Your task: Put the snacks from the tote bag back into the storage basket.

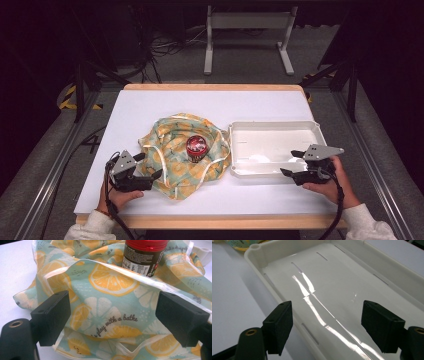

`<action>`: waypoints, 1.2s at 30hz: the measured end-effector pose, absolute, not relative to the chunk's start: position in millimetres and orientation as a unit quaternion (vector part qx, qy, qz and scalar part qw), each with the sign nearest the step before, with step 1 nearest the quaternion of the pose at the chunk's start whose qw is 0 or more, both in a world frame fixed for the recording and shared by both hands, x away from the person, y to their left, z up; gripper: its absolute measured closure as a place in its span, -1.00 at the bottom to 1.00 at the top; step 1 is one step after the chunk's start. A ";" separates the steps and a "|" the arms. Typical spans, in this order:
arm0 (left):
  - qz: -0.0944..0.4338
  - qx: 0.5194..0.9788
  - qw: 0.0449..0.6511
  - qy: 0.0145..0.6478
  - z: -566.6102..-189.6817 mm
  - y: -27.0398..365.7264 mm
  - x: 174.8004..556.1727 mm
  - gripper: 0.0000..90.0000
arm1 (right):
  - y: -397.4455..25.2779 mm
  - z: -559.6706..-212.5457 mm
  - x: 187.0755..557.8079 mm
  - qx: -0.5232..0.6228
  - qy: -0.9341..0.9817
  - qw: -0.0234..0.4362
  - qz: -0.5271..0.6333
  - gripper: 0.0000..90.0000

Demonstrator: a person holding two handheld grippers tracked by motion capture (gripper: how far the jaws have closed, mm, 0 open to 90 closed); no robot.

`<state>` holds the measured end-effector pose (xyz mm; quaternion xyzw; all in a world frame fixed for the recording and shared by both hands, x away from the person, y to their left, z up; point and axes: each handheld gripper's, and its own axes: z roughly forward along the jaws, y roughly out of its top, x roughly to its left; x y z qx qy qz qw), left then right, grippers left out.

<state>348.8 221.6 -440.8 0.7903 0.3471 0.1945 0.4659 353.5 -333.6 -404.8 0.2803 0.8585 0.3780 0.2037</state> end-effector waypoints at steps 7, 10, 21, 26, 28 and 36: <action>0.200 0.793 0.462 0.345 -441.9 222.5 343.6 -0.71 | -327.1 -403.3 354.1 0.266 0.865 0.197 0.378 -0.41; 0.201 0.793 0.461 0.345 -442.3 223.4 341.7 -0.71 | -320.1 -401.2 357.4 0.256 0.870 0.193 0.374 -0.41; 0.202 0.799 0.453 0.339 -442.9 217.7 341.2 -0.72 | -266.8 -380.9 380.5 0.188 0.909 0.158 0.336 -0.41; 0.199 0.801 0.454 0.336 -443.6 215.7 342.4 -0.72 | -228.6 -370.0 401.6 0.153 0.924 0.143 0.320 -0.44; 0.197 0.802 0.453 0.336 -444.0 215.2 342.6 -0.72 | -220.0 -368.4 406.2 0.146 0.927 0.138 0.316 -0.44; 0.198 0.803 0.452 0.334 -445.3 214.7 343.4 -0.73 | -161.1 -361.2 428.1 0.115 0.937 0.133 0.301 -0.44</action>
